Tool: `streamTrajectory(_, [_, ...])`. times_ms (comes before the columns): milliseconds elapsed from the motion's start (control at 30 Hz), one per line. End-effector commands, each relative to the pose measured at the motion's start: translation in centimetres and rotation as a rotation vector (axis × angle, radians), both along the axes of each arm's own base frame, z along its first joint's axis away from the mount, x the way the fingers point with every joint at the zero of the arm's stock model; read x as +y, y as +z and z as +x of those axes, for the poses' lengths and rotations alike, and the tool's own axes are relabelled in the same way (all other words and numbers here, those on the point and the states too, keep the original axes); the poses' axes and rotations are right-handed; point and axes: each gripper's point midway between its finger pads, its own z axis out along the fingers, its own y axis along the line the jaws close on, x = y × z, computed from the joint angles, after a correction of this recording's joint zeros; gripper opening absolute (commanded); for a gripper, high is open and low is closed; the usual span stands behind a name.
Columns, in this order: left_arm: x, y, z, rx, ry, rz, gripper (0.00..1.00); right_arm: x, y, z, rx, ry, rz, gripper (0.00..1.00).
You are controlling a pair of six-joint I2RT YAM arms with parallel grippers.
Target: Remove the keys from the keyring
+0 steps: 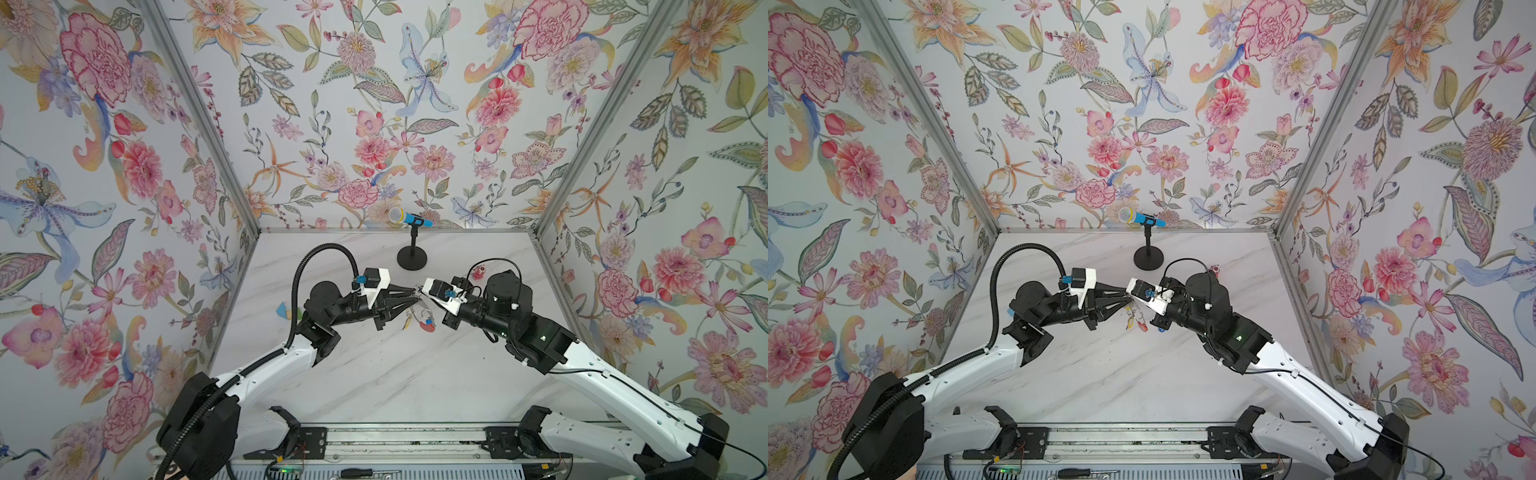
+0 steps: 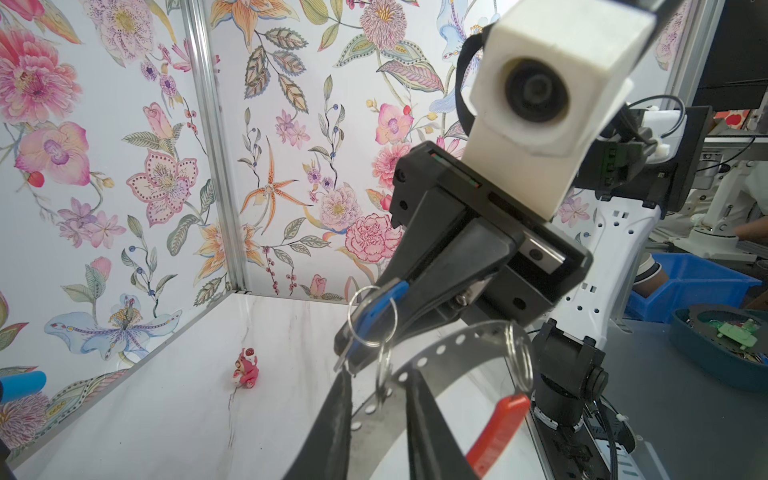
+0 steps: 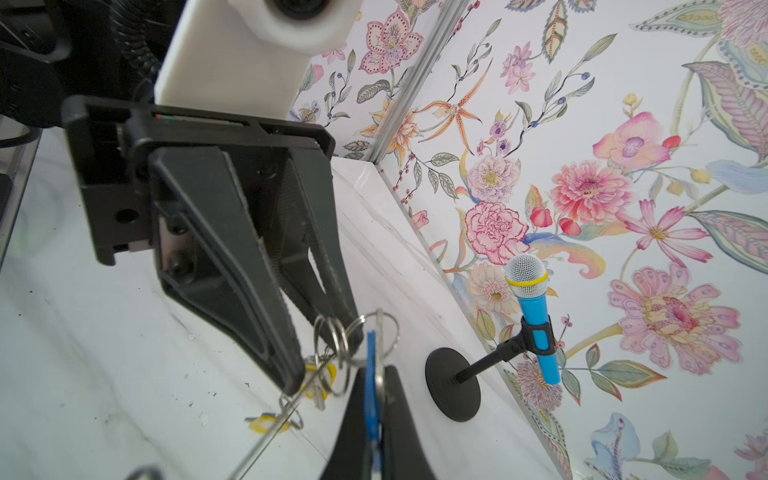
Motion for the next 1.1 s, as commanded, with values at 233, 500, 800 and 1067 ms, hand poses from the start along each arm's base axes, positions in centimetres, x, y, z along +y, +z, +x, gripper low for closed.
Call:
streamTrajectory(233, [-0.5,0.2,-1.0,-0.024,-0.052,0.016,0.0,-0.4,1.7,-0.2,-0.024,-0.002,0.058,0.0])
streamTrajectory(500, [-0.6,-2.2,-0.4,-0.076,-0.024,0.249,0.0,-0.7,2.0,-0.4,-0.027,0.005,0.031,0.0])
streamTrajectory(800, [-0.3,-4.1,0.4,-0.173,-0.056,0.549,0.0,0.0,0.3,0.1,-0.001,0.005,-0.082,0.0])
streamTrajectory(1067, [-0.6,-4.9,0.3,-0.199,-0.126,0.659,0.0,0.9,-0.5,0.5,-0.015,-0.002,-0.147,0.0])
